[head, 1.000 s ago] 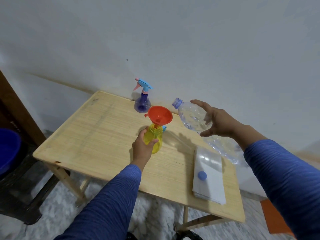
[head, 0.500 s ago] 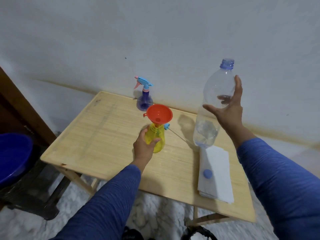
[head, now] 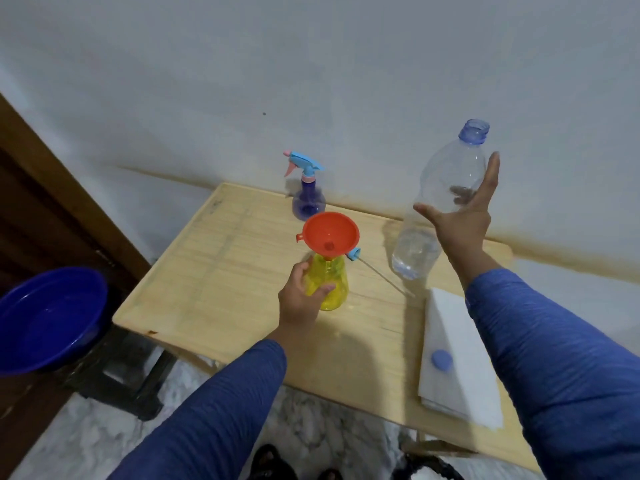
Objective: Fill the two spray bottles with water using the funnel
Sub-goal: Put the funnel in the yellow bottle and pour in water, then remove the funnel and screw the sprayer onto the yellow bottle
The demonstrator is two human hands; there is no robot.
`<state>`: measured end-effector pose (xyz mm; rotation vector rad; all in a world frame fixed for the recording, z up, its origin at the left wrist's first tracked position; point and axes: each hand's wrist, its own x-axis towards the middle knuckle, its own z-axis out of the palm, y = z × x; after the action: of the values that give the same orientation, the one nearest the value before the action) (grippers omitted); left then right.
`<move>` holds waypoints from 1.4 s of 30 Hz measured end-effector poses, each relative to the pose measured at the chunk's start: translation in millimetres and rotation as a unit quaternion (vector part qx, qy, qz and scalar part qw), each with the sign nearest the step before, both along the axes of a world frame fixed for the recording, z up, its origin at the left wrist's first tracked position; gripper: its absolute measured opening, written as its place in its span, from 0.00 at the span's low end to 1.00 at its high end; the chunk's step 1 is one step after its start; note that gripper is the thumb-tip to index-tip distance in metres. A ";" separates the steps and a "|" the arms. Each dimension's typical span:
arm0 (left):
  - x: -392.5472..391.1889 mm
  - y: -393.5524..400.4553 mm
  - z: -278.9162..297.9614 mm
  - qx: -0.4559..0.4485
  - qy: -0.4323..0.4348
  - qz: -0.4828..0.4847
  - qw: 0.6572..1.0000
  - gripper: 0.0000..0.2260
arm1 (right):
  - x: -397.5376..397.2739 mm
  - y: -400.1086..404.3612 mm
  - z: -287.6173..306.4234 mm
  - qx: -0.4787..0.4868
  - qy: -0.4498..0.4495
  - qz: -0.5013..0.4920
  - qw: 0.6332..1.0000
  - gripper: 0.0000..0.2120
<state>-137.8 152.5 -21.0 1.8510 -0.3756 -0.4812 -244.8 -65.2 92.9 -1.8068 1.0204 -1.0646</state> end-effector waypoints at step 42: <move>26.3 8.6 3.3 -0.030 -0.039 -0.115 0.992 0.28 | 42.0 164.6 -13.4 0.033 -0.011 -0.002 0.999 0.11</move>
<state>-111.4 161.0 -17.7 1.7796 -0.6540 -0.5493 -202.8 99.4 79.4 -1.7380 1.0354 -1.0401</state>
